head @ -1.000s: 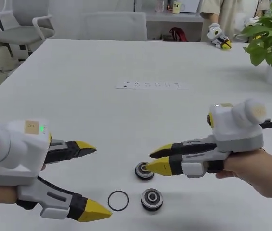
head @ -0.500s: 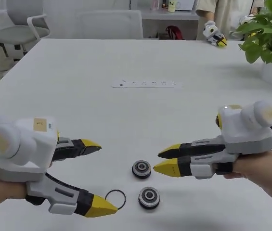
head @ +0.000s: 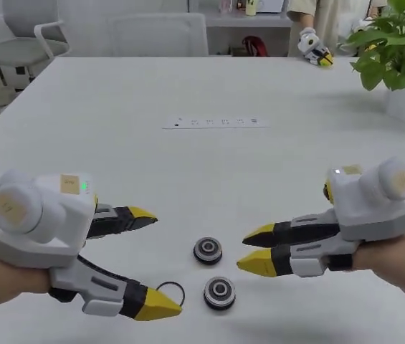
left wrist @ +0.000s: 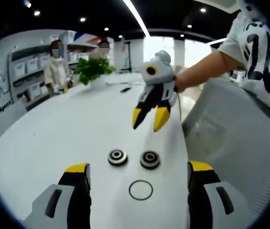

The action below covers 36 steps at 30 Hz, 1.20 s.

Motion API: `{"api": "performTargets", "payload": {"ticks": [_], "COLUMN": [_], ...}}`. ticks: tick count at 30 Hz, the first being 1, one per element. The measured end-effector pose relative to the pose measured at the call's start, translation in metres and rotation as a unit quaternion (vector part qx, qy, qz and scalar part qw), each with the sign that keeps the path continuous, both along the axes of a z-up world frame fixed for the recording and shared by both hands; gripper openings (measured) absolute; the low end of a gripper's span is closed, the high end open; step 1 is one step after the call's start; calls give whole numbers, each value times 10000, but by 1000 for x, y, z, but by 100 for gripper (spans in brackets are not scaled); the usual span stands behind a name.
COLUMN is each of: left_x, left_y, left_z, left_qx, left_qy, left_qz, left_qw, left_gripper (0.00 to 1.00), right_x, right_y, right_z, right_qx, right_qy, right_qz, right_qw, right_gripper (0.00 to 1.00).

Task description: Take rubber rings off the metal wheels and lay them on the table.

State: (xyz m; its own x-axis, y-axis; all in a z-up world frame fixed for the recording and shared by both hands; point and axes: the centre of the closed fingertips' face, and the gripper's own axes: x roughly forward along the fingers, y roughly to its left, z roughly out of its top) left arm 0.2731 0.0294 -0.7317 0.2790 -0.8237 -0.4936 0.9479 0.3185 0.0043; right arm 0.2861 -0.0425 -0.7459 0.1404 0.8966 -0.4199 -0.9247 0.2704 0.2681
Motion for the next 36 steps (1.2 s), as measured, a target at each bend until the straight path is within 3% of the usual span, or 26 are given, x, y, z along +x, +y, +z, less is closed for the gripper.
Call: {"api": "performTargets", "payload": {"ticks": [8,36], "left_x": [1,-2], "left_y": [-3,-20], "left_z": [-2,-14], "left_qx": [-1,29], "left_qy": [23,162], "left_qz": [-12,-168], "left_qw": [10000,9997], "left_gripper": [83,78], "right_x": [-8,-12], "right_y": [2,-3], "right_z": [-9,-38], "right_qx": [-112,-437], "right_qy": [-4,-38], "right_qz": [114,356], "right_qw": [9999,9984], "right_gripper": [28,27]}}
